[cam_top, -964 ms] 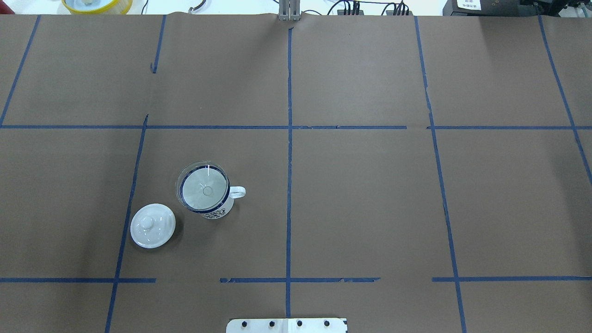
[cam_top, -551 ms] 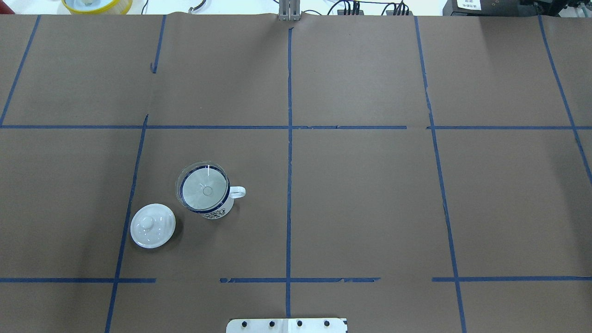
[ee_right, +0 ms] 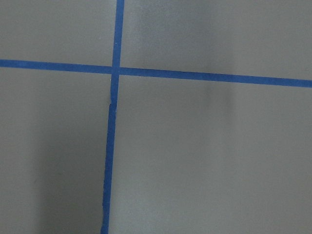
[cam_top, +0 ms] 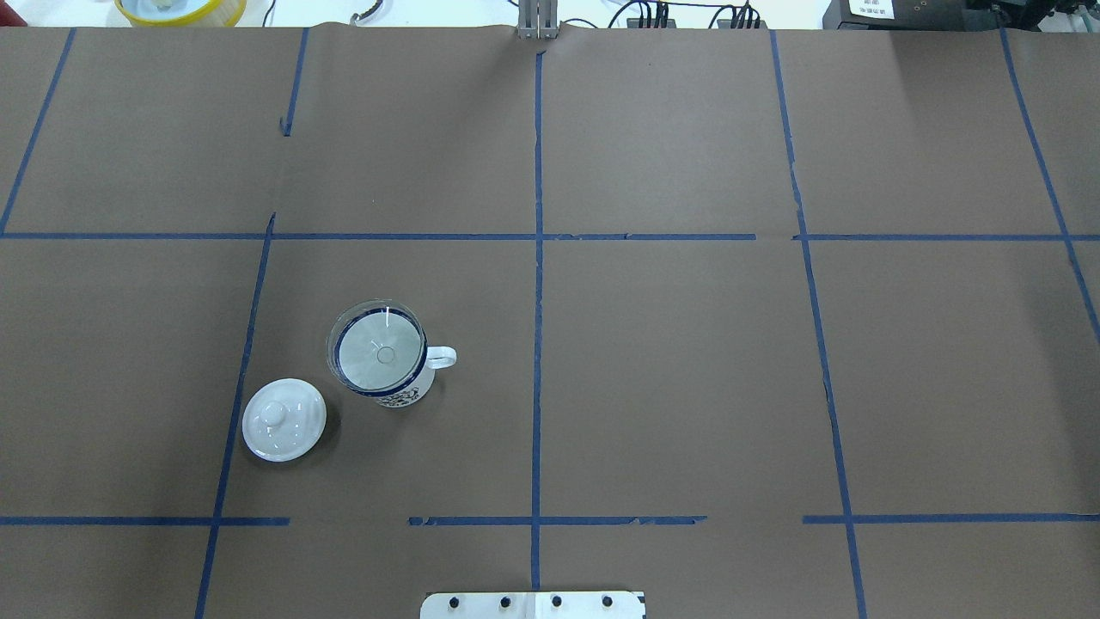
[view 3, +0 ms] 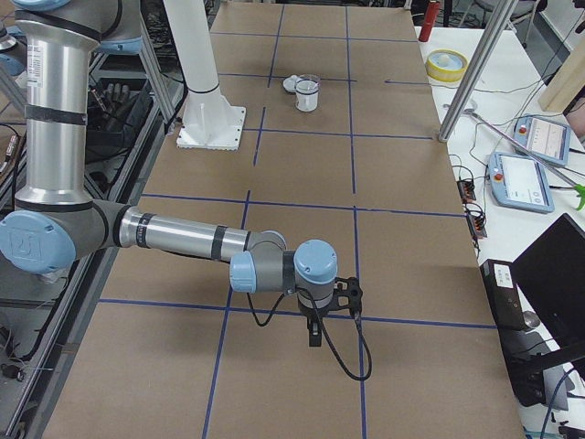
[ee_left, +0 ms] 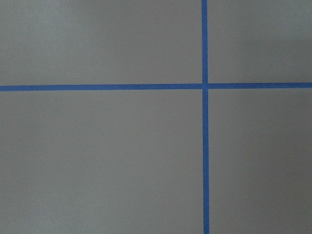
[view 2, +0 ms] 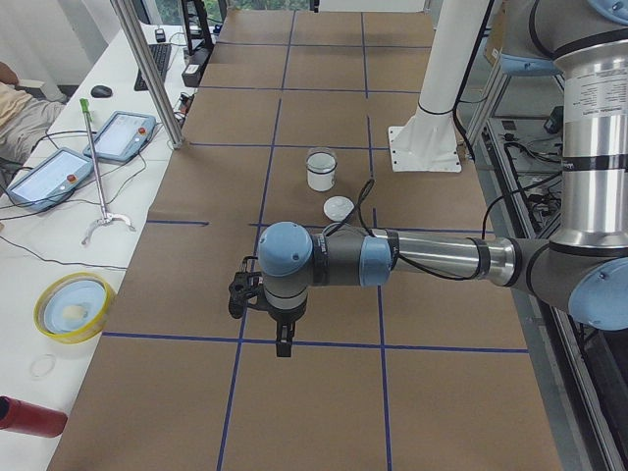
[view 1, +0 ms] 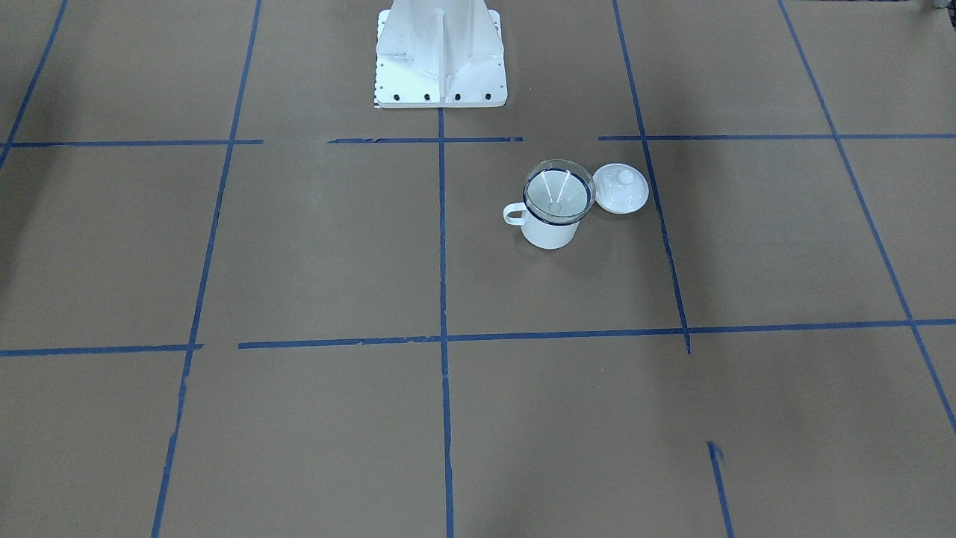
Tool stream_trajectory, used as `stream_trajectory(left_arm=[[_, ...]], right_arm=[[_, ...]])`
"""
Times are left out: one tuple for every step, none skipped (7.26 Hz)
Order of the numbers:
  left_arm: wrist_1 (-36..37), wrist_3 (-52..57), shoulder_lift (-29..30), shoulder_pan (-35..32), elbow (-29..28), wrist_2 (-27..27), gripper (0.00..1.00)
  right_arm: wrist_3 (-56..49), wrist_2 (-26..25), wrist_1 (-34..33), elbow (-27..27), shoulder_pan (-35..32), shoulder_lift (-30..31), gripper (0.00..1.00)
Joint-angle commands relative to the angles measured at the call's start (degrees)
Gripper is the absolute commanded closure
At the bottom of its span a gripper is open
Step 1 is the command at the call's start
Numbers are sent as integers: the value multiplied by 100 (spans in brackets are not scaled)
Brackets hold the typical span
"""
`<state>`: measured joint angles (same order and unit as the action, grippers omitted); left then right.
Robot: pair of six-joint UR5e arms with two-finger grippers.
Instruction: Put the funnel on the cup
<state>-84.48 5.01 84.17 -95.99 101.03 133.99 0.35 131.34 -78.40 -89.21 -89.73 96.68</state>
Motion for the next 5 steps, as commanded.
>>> stream_trajectory(left_arm=[[2, 0, -5, 2, -14, 5, 0], [2, 0, 38, 10, -48, 5, 0], [2, 9, 65, 2, -92, 5, 0], [2, 9, 74, 10, -75, 5, 0], [2, 9, 74, 10, -66, 5, 0]], right_arm=[[0, -3, 0, 0, 0, 0, 0], [0, 6, 0, 0, 0, 0, 0], [0, 6, 0, 0, 0, 0, 0], [0, -3, 0, 0, 0, 0, 0], [0, 6, 0, 0, 0, 0, 0]])
